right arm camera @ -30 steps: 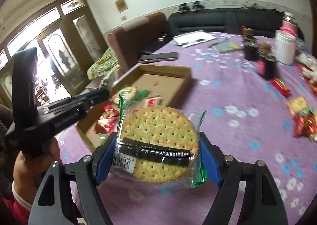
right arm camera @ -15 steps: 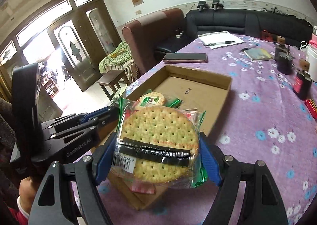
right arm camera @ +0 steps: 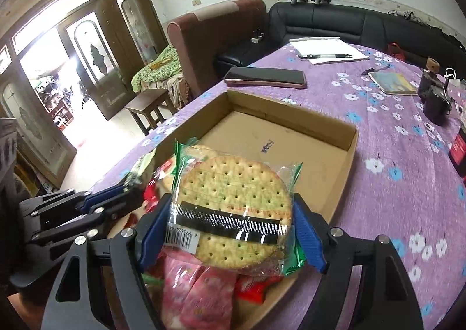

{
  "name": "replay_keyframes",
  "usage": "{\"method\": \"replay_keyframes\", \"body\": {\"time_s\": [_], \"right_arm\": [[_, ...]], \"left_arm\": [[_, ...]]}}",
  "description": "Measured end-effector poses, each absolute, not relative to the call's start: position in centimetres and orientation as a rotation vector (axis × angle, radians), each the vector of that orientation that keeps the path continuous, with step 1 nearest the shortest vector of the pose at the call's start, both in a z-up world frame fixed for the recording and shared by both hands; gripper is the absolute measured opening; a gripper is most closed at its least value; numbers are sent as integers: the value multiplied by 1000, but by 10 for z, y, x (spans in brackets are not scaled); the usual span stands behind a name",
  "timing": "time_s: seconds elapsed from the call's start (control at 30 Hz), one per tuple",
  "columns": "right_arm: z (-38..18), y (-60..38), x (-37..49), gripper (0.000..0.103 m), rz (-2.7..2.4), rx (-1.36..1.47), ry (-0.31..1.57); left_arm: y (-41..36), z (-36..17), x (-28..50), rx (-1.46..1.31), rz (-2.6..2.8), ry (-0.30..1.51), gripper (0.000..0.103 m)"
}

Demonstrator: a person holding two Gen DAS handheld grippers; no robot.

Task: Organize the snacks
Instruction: 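Carry the cracker pack and green-and-white bar into the box and open both tools, then grasp a red-gold candy packet with the right tool while the left tool grasps a red packet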

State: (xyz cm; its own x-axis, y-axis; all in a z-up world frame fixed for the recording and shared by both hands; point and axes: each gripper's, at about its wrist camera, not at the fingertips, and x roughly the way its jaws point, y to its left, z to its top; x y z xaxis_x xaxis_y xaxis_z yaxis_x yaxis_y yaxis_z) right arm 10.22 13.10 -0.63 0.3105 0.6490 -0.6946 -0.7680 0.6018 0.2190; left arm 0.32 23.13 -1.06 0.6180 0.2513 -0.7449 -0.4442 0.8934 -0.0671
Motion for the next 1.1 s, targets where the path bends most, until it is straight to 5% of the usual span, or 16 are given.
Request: {"method": "replay_keyframes", "body": {"time_s": [0.13, 0.17, 0.2, 0.27, 0.3, 0.63, 1.1], "right_arm": [[-10, 135, 113, 83, 927, -169, 853], [-10, 133, 113, 84, 925, -165, 854], [-10, 130, 113, 88, 925, -156, 852], [-8, 120, 115, 89, 912, -130, 842], [-7, 115, 116, 89, 917, -116, 843], [16, 14, 108, 89, 815, -39, 752], [-23, -213, 157, 89, 395, 76, 768]], "left_arm": [[235, -12, 12, -272, 419, 836, 15], [235, -12, 13, -275, 425, 838, 22], [236, -13, 14, -276, 435, 843, 46], [237, -14, 14, -276, 477, 849, 76], [238, -13, 12, -286, 478, 834, 84], [221, 6, 5, -304, 440, 769, 84], [110, 8, 51, -227, 212, 799, 91]]}}
